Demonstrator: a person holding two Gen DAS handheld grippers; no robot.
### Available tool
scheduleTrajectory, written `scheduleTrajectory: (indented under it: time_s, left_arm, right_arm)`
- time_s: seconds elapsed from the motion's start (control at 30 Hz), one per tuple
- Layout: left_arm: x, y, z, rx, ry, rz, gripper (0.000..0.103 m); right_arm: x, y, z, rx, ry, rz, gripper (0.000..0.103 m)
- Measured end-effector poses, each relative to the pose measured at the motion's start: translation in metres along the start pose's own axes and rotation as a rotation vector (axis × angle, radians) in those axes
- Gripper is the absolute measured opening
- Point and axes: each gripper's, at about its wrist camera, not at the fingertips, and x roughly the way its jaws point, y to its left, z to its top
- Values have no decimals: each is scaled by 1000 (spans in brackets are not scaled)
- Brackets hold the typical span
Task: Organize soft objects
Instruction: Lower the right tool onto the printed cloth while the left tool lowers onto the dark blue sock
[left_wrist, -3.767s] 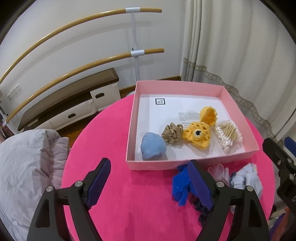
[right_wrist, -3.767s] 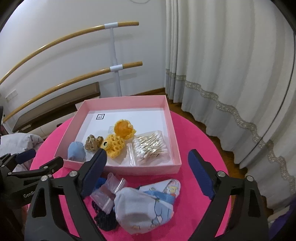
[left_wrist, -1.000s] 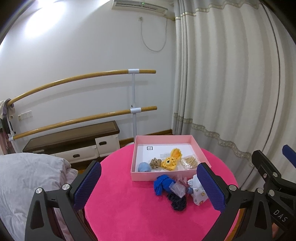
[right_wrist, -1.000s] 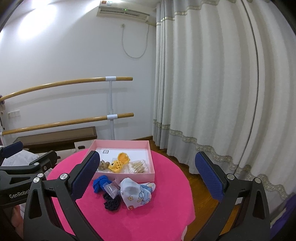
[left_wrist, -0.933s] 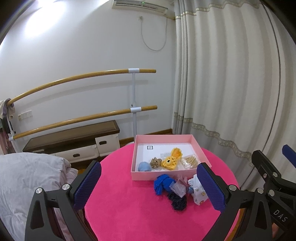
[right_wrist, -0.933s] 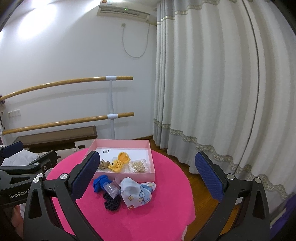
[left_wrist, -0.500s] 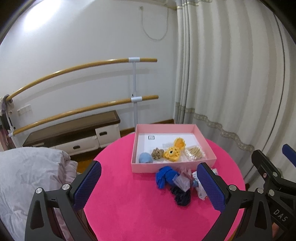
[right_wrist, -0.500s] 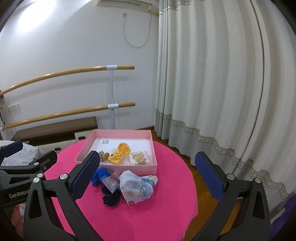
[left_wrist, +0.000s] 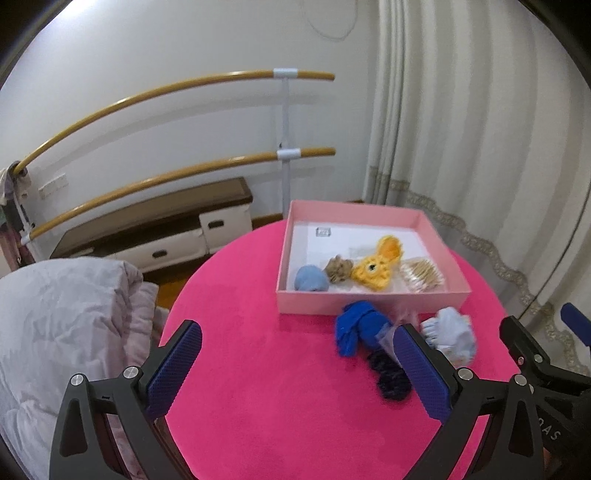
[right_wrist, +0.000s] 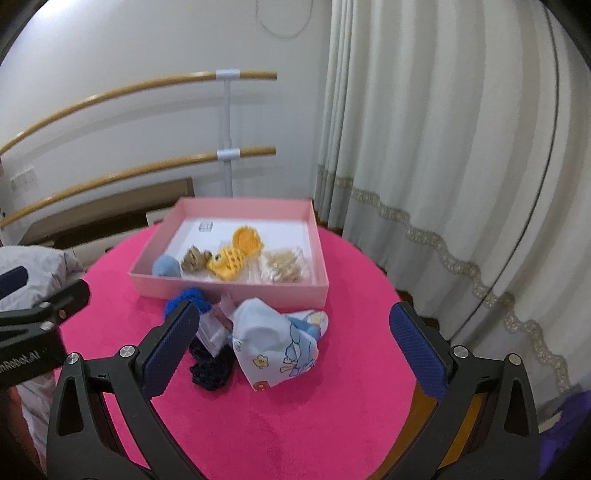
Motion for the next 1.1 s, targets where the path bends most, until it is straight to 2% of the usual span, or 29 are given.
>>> scheduleTrajectory:
  time_s: [0.37, 0.47, 0.6, 0.77, 0.83, 0.93, 0.97, 1.0, 1.1]
  left_arm:
    - [89, 16, 4, -47, 171, 62, 103]
    - [112, 19, 4, -55, 209, 85, 103]
    - [143, 21, 3, -63, 256, 87, 103]
    - [165, 21, 3, -55, 288, 79, 103]
    - [171, 21, 1, -49, 295, 70, 103]
    - [182, 19, 1, -44, 313, 65, 103]
    - [184, 19, 0, -44, 317, 64, 103]
    - [186, 18, 0, -46, 321, 64, 103]
    - [193, 14, 1, -47, 332, 52, 103]
  right_arm:
    - [75, -2, -14, -18, 211, -21, 103]
    - [89, 1, -18, -24, 250, 6, 103]
    - [103, 4, -21, -11, 287, 53, 103]
    - [125, 8, -26, -36, 352, 3, 103]
    - [134, 5, -31, -7, 378, 40, 103]
    - [137, -3, -33, 49, 370, 93, 98]
    - [136, -6, -33, 60, 359, 98, 92]
    - [134, -9, -32, 71, 343, 102, 86]
    - [127, -15, -29, 78, 311, 77, 80]
